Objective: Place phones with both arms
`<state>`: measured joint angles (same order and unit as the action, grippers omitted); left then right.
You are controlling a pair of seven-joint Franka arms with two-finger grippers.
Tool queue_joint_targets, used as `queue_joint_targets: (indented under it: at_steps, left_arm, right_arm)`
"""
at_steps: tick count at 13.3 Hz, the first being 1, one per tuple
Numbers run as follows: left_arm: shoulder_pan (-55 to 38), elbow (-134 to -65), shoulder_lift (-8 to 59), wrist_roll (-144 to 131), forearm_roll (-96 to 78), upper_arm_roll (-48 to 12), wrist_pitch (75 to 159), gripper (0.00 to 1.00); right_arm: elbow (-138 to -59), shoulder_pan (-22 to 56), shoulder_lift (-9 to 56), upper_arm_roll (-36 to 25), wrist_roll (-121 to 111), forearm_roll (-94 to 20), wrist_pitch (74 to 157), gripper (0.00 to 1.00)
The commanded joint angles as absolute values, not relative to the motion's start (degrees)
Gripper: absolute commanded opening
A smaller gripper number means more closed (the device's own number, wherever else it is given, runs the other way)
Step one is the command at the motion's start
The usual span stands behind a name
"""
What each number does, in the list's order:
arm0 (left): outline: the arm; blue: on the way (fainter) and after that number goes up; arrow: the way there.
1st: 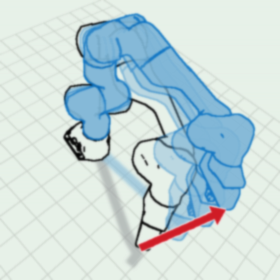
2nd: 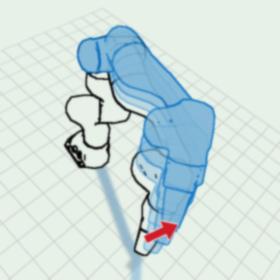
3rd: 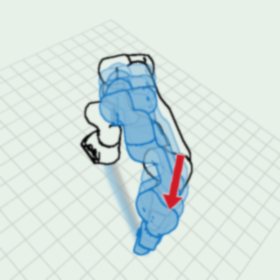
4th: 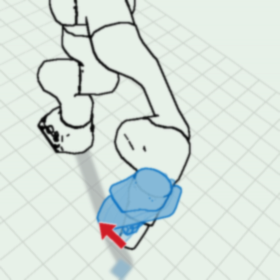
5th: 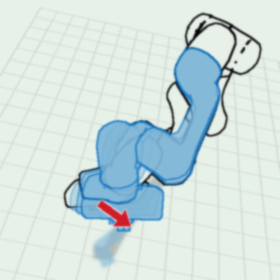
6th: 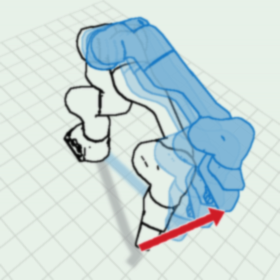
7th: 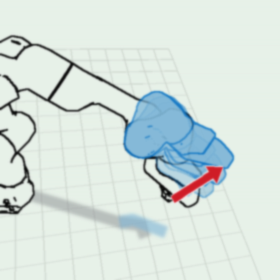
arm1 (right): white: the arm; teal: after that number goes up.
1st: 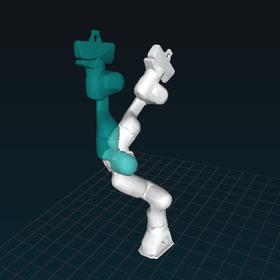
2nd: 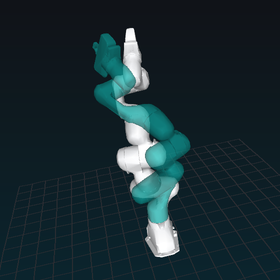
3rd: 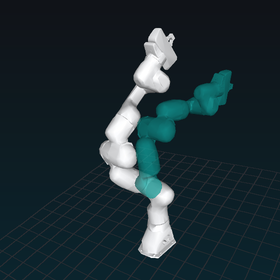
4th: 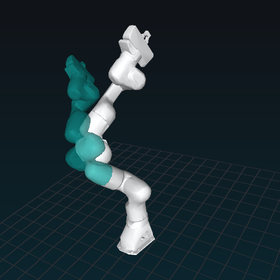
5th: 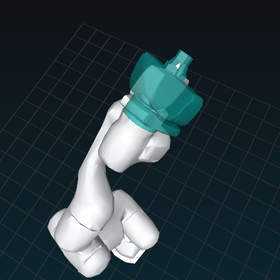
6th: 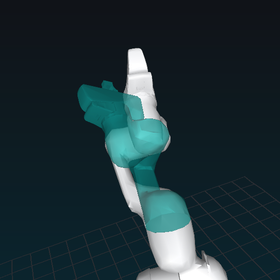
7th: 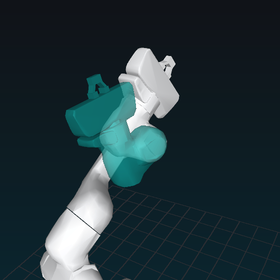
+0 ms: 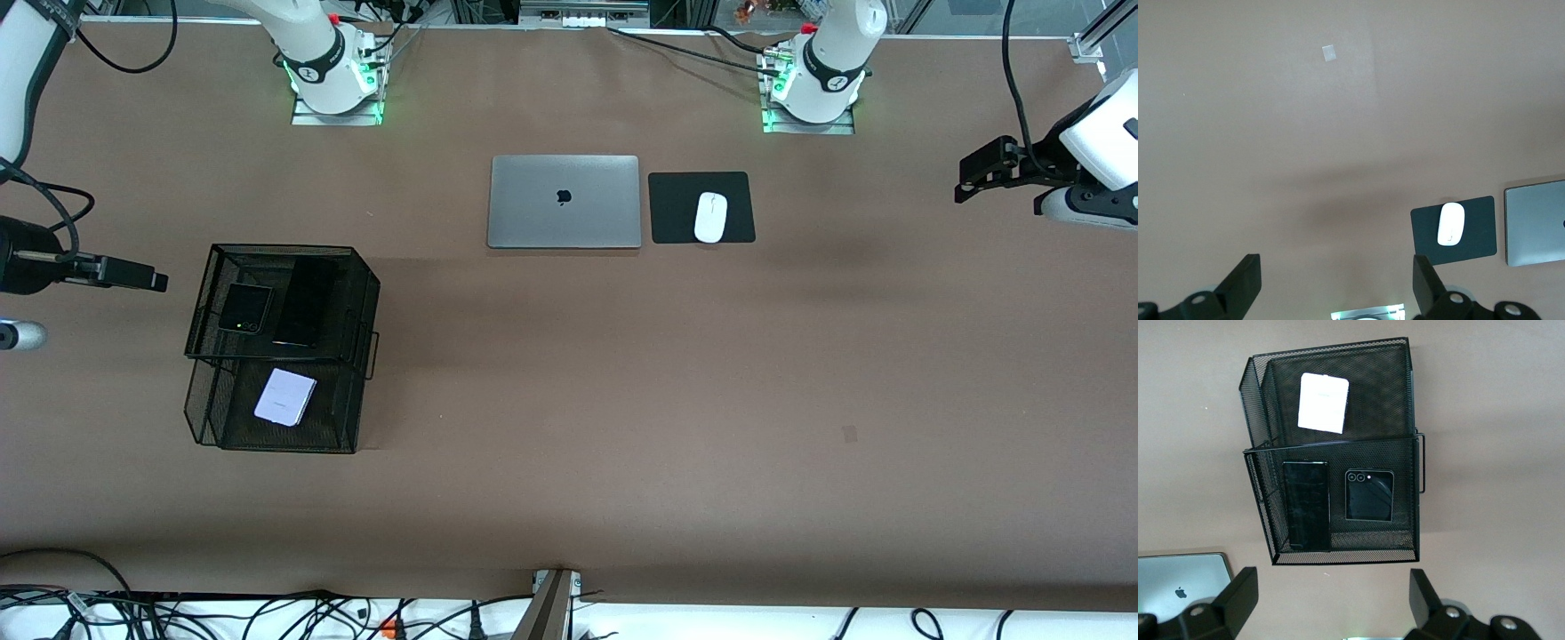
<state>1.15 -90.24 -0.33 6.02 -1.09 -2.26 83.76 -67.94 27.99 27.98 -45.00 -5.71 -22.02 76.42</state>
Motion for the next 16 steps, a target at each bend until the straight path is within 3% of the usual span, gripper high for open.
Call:
queue_joint_targets:
  at_steps: [1, 4, 9, 11, 16]
  left_arm:
    - [1.32, -89.39, -0.35, 6.86, -0.7, -2.55, 83.85, 1.0]
    - [1.41, -89.38, -0.35, 6.94, -0.62, -2.55, 83.85, 1.0]
    - [1.41, -89.3, -0.35, 6.94, -0.53, -2.55, 83.85, 1.0]
    - [1.41, -89.3, -0.35, 6.86, -0.53, -2.46, 83.85, 1.0]
    - [1.41, -89.3, -0.35, 6.86, -0.53, -2.46, 83.94, 1.0]
  right_arm:
    - [-65.83, 17.7, 23.4, -28.28, -0.19, -13.48, 75.67, 1.0]
    - [-67.75, 8.11, 20.14, -14.71, 0.62, -5.21, 77.07, 0.99]
    - [-94.42, -0.77, 4.6, -2.49, 3.77, 1.49, 97.42, 0.99]
    - [-103.06, -2.54, 0.19, -0.71, 5.18, 1.76, 105.52, 1.0]
    - [-103.36, -3.25, 0.26, -0.62, 6.5, 1.06, 104.77, 1.0]
